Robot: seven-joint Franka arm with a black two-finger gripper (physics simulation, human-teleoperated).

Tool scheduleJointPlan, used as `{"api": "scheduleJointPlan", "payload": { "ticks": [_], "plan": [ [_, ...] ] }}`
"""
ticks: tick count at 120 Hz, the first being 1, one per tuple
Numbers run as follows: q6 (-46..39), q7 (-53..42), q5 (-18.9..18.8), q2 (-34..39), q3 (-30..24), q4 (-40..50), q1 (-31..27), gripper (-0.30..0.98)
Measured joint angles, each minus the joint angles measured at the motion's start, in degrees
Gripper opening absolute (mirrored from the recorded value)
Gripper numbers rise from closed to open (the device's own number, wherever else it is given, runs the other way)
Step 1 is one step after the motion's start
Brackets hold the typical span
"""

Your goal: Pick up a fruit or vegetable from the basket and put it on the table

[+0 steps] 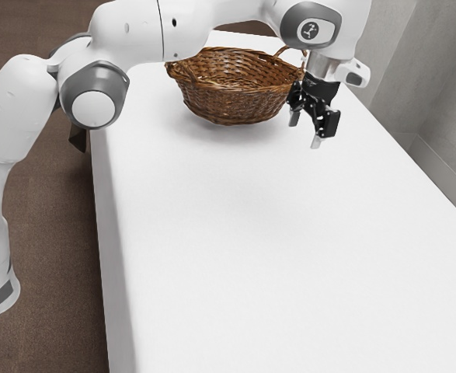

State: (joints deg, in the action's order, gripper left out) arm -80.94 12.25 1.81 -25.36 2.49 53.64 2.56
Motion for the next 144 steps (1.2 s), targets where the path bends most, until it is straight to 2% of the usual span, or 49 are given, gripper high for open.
{"api": "scheduleJointPlan", "payload": {
  "ticks": [40, 79, 93, 100, 109, 120, 128, 144],
  "plan": [
    [-0.2, 0.5, -1.6, 0.2, -0.7, 0.0, 0.5, 0.69],
    [-0.4, 0.7, -1.2, 0.4, -0.5, 0.1, 0.4, 0.69],
    [-0.4, 0.8, 0.3, 0.7, -0.2, 0.2, -0.9, 0.69],
    [-0.7, 0.8, 0.9, 2.0, 3.3, 0.3, -1.1, 0.68],
    [-2.0, 0.5, 2.0, 5.1, 12.4, 1.7, -1.5, 0.68],
    [-5.0, -0.5, 4.8, 9.0, 22.1, 8.1, -1.8, 0.69],
    [-6.6, -1.3, 6.4, 11.3, 26.1, 12.0, -1.8, 0.69],
    [-8.7, -3.8, 8.0, 12.3, 30.1, 14.9, -2.1, 0.69]
  ]
}}
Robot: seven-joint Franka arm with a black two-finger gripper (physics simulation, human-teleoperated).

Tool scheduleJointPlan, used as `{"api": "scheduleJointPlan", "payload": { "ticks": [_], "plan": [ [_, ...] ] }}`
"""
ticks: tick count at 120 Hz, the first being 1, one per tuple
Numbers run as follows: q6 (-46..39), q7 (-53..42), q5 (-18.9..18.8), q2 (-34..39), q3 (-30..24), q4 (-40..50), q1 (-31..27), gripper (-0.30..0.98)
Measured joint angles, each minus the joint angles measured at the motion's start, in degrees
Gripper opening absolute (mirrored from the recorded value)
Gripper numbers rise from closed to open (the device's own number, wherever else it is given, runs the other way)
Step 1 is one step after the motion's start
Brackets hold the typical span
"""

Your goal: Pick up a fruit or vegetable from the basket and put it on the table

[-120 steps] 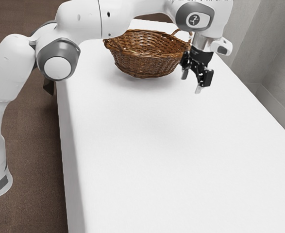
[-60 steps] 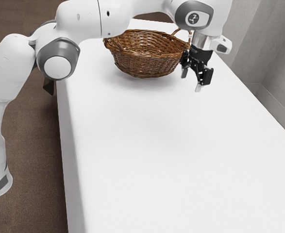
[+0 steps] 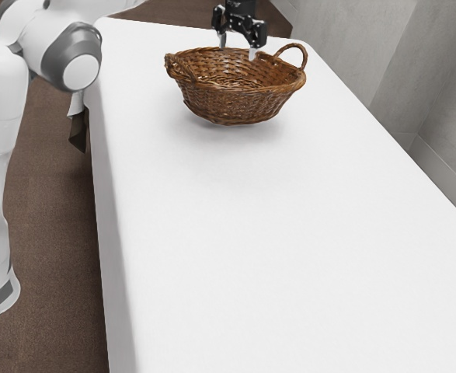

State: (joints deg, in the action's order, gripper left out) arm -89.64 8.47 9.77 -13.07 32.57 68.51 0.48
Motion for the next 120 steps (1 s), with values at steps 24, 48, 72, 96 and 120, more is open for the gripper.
{"api": "scheduleJointPlan", "payload": {
  "ticks": [24, 48, 72, 96, 120],
  "plan": [
    [-4.1, -5.2, 2.5, -4.0, 1.1, 1.3, -3.7, 0.69],
    [-8.8, -9.6, 4.8, -7.5, 1.0, 1.3, -7.0, 0.69],
    [-11.5, -14.9, 7.5, -10.7, 1.0, 1.3, -8.7, 0.68],
    [-13.7, -19.8, 10.0, -12.8, 0.7, 1.2, -10.3, 0.69],
    [-17.6, -23.4, 12.1, -14.0, 0.5, 0.8, -10.3, 0.69]
  ]
}}
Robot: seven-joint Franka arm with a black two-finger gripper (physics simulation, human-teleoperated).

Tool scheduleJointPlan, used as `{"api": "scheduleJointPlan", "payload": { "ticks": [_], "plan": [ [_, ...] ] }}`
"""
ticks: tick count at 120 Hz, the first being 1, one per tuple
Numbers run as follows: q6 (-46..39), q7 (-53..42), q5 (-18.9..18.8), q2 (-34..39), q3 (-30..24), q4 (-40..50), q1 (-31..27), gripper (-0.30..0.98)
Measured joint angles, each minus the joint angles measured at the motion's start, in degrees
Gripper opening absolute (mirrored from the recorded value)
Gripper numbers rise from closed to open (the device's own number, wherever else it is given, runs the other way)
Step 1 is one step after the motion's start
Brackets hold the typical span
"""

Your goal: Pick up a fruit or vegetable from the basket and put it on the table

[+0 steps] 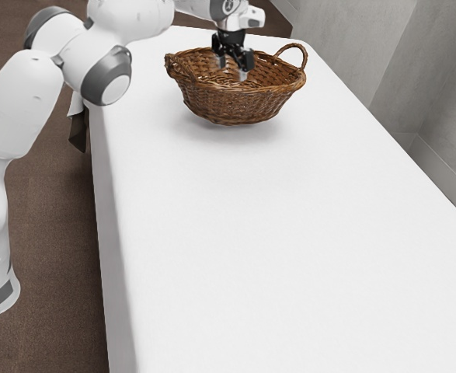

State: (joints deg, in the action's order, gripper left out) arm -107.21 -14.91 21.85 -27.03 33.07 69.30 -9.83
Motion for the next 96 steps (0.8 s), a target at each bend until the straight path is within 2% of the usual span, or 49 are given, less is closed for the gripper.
{"api": "scheduleJointPlan", "payload": {
  "ticks": [41, 72, 96],
  "plan": [
    [-7.3, -4.0, 4.6, -3.4, -1.6, -1.5, 0.0, 0.69],
    [-9.5, -5.8, 6.0, -4.3, -3.4, -1.5, 0.0, 0.69],
    [-10.1, -7.2, 10.0, -6.1, -3.5, -1.0, -0.1, 0.69]
  ]
}}
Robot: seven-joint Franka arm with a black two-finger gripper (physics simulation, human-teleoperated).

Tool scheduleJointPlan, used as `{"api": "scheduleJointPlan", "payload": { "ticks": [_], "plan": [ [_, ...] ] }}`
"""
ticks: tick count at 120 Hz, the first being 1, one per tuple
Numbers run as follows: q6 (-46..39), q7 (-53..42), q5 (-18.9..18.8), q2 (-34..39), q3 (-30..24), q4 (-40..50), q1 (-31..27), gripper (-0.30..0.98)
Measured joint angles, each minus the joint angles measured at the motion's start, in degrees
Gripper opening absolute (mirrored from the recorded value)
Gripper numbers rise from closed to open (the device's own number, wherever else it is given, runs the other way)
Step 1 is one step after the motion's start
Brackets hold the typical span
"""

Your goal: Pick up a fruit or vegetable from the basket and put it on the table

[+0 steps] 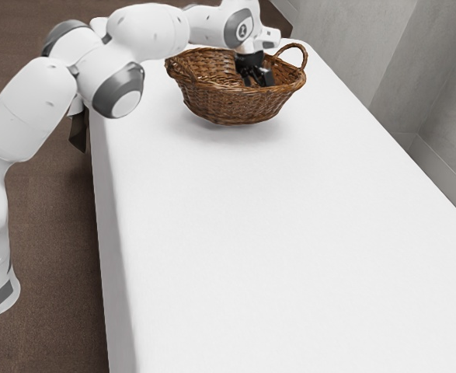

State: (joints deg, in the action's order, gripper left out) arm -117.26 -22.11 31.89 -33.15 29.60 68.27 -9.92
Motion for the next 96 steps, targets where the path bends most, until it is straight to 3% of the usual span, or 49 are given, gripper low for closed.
{"api": "scheduleJointPlan", "payload": {
  "ticks": [43, 78, 96],
  "plan": [
    [-0.6, -1.7, 1.6, -1.9, -0.1, 0.0, -0.1, 0.68],
    [-1.9, -1.7, 0.5, -2.5, -0.1, 0.0, -0.1, 0.22],
    [-2.5, -1.4, 0.1, -2.5, -0.1, -0.1, 0.0, 0.2]
  ]
}}
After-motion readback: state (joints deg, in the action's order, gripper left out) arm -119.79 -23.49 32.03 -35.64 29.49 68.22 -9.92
